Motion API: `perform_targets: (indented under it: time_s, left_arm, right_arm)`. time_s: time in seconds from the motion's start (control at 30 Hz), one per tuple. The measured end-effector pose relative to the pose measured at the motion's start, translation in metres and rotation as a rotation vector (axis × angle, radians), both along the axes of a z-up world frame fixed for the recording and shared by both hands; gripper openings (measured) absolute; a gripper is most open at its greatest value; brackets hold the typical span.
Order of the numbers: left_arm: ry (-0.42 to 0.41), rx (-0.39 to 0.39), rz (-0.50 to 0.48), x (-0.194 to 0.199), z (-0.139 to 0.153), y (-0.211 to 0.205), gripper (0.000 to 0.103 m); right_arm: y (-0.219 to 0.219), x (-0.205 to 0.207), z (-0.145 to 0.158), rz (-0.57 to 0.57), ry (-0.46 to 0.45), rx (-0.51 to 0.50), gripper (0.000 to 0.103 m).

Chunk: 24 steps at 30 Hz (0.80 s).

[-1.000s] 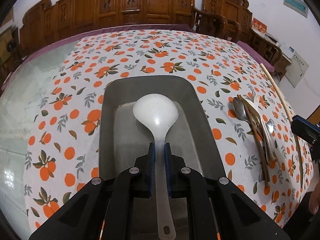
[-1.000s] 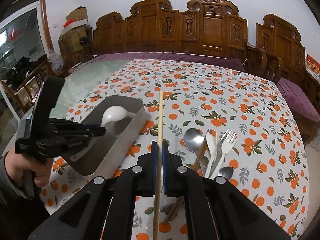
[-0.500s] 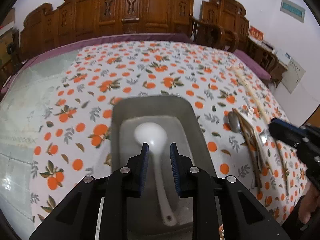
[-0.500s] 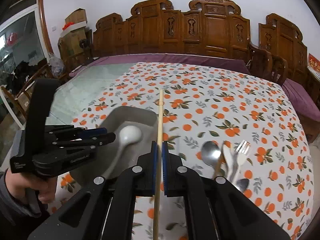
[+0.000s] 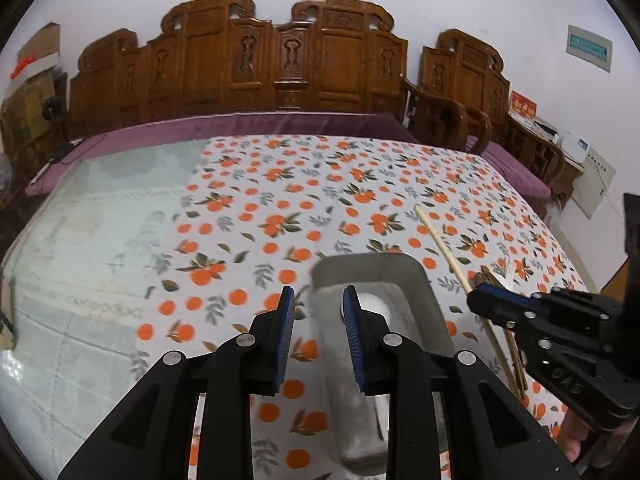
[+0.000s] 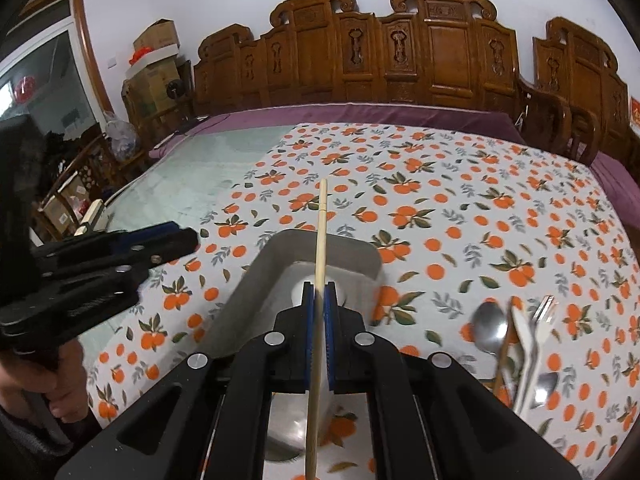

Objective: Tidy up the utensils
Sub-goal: 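Lower the chopstick into the metal tray and open the right tool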

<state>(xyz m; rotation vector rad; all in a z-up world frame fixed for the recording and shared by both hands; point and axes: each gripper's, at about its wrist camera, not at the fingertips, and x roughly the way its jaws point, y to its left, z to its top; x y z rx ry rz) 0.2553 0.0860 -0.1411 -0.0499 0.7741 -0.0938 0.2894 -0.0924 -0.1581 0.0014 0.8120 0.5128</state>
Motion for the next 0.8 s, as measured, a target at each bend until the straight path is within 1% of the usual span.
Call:
perform_targets:
  time_s: [0.23, 0.33, 0.57, 0.7, 0.8]
  left_arm:
    - [-0.044, -0.002, 0.01, -0.01, 0.015, 0.016, 0.025]
    - [-0.044, -0.015, 0.023, -0.01, 0.017, 0.022, 0.025]
    - [-0.041, -0.011, 0.034, -0.008, 0.014, 0.026, 0.026]
    - [-0.038, -0.01, 0.03, -0.008, 0.013, 0.026, 0.026]
    - [-0.036, -0.004, 0.021, -0.008, 0.013, 0.022, 0.026]
  right_arm:
    - [0.022, 0.012, -0.016, 0.001, 0.044, 0.005, 0.006]
    - [0.027, 0.015, -0.023, -0.008, 0.06, 0.014, 0.006]
    - [0.04, 0.021, -0.049, -0.016, 0.128, 0.021, 0.007]
    - [0.039, 0.019, -0.055, -0.005, 0.14, 0.016, 0.007]
    - [0.031, 0.014, -0.05, 0.002, 0.118, 0.019, 0.007]
